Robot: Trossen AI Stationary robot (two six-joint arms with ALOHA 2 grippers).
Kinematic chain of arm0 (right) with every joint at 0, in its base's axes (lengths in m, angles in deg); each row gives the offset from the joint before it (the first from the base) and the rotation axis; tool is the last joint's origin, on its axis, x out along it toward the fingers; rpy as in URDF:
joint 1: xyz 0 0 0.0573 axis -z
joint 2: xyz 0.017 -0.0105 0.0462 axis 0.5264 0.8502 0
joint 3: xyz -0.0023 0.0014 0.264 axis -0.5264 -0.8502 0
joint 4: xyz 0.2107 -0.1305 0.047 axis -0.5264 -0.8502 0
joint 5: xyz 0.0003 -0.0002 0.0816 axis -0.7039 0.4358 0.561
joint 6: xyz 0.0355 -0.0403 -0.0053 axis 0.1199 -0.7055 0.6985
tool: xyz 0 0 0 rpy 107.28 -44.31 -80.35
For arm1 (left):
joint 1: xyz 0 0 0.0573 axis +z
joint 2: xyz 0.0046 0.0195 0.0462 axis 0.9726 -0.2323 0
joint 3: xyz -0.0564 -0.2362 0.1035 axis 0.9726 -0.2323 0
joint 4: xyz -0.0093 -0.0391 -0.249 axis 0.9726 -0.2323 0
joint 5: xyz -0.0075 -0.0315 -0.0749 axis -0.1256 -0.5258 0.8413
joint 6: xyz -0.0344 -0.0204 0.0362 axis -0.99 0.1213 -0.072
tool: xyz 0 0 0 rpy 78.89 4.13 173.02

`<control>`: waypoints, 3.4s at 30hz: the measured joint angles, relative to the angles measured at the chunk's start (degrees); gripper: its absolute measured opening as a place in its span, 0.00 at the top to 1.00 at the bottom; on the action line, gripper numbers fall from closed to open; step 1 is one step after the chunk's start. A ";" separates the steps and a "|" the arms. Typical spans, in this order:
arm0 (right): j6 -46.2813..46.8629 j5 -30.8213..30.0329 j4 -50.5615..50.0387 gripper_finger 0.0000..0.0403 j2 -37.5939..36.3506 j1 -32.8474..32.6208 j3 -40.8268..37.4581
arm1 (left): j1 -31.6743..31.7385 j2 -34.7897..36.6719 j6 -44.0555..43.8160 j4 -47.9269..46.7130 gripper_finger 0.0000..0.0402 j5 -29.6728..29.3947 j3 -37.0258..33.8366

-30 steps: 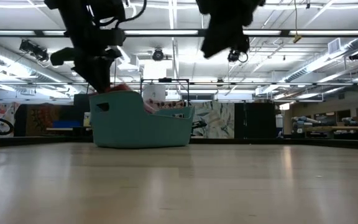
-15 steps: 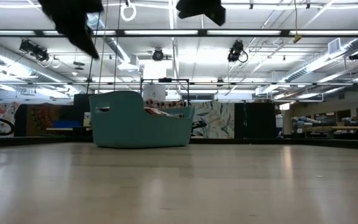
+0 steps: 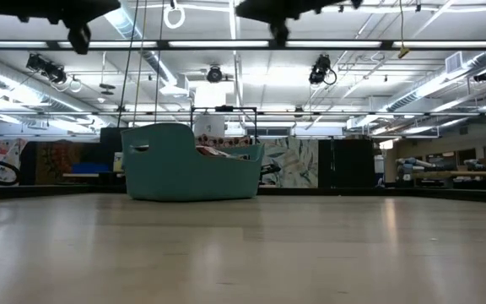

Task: Sort popcorn bags into baskets
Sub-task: Return to Home Position

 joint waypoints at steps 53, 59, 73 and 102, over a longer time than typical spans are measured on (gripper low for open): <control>-0.70 -15.80 11.84 0.93 -76.82 -5.75 -74.00 | -11.70 17.02 15.90 8.49 0.92 -3.04 -26.45; -0.57 -15.80 11.89 0.93 -76.85 -5.75 -74.00 | -11.70 17.02 15.93 8.51 0.92 -3.04 -26.45; -0.57 -15.79 11.89 0.93 -76.85 -5.75 -74.00 | -11.70 17.02 15.95 8.55 0.92 -3.04 -26.47; -0.57 -15.79 11.89 0.93 -76.85 -5.75 -74.00 | -11.70 17.02 15.95 8.57 0.92 -3.04 -26.49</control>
